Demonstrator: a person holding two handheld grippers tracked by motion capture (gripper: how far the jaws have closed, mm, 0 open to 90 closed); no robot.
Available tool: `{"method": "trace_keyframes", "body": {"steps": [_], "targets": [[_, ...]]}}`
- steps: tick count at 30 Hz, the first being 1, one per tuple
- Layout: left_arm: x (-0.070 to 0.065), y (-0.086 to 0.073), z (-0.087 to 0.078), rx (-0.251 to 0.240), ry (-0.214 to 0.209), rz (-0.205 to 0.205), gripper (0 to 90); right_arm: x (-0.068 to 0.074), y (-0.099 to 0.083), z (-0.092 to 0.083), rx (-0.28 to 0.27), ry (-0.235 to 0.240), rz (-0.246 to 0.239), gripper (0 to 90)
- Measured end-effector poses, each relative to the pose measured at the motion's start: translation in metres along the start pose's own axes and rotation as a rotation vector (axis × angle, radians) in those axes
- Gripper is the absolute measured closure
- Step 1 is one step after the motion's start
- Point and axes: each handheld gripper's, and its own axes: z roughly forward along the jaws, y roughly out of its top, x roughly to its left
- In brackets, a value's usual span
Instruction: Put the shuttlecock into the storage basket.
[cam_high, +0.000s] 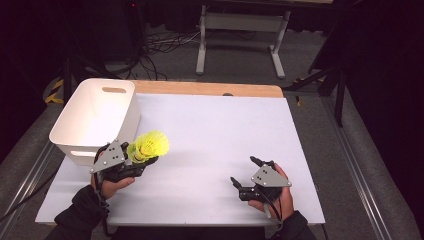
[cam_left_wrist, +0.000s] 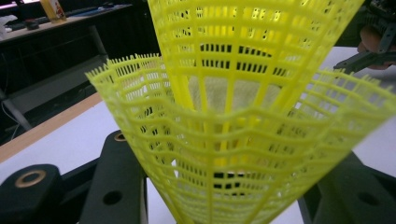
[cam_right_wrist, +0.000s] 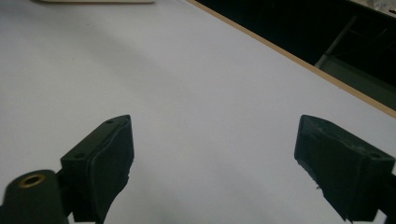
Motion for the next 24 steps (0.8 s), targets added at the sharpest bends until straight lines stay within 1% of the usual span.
{"method": "trace_keyframes", "body": {"steps": [1, 2, 4, 5, 8, 9, 11, 13, 14, 15, 20, 22, 24], "targets": [[0.001, 0.0, -0.001, -0.001, 0.005, 0.007, 52.6, 0.0, 0.0, 0.0, 0.001, -0.001, 0.0, 12.9], [0.0, 0.0, -0.001, -0.015, 0.004, -0.005, 52.7, 0.0, 0.0, 0.0, 0.001, -0.001, 0.0, 12.9], [0.001, 0.001, -0.003, -0.012, 0.011, -0.002, 52.9, 0.0, 0.0, 0.0, 0.0, -0.001, -0.003, 12.9], [0.002, 0.002, -0.003, -0.012, 0.015, -0.009, 53.0, 0.0, 0.0, 0.0, -0.001, -0.002, -0.003, 12.9], [0.001, 0.003, -0.004, -0.016, 0.018, -0.013, 53.2, 0.0, 0.0, 0.0, 0.001, 0.0, -0.003, 12.9], [0.002, 0.003, -0.004, -0.023, 0.023, -0.003, 53.1, 0.0, 0.0, 0.0, 0.001, 0.001, -0.002, 12.9], [0.002, 0.005, -0.007, -0.026, 0.029, 0.001, 53.1, 0.0, 0.0, 0.0, 0.003, 0.003, -0.005, 12.9], [0.003, 0.006, -0.009, -0.033, 0.03, -0.008, 53.1, 0.0, 0.0, 0.001, 0.003, 0.004, -0.001, 12.9], [0.004, 0.007, -0.009, -0.035, 0.035, -0.004, 53.1, 0.0, 0.0, 0.001, 0.006, 0.005, -0.003, 12.9], [0.003, 0.007, -0.01, -0.039, 0.035, -0.009, 53.0, 0.0, 0.0, 0.001, 0.007, 0.003, -0.005, 12.8], [0.004, 0.009, -0.011, -0.043, 0.042, -0.005, 52.6, 0.0, 0.0, 0.001, 0.008, 0.004, -0.002, 12.9], [0.005, 0.01, -0.013, -0.048, 0.051, -0.001, 52.4, 0.0, 0.0, 0.001, 0.008, 0.005, -0.002, 13.0], [0.006, 0.01, -0.015, -0.05, 0.056, -0.013, 52.5, 0.0, 0.0, 0.001, 0.009, 0.005, 0.0, 13.1]]}}
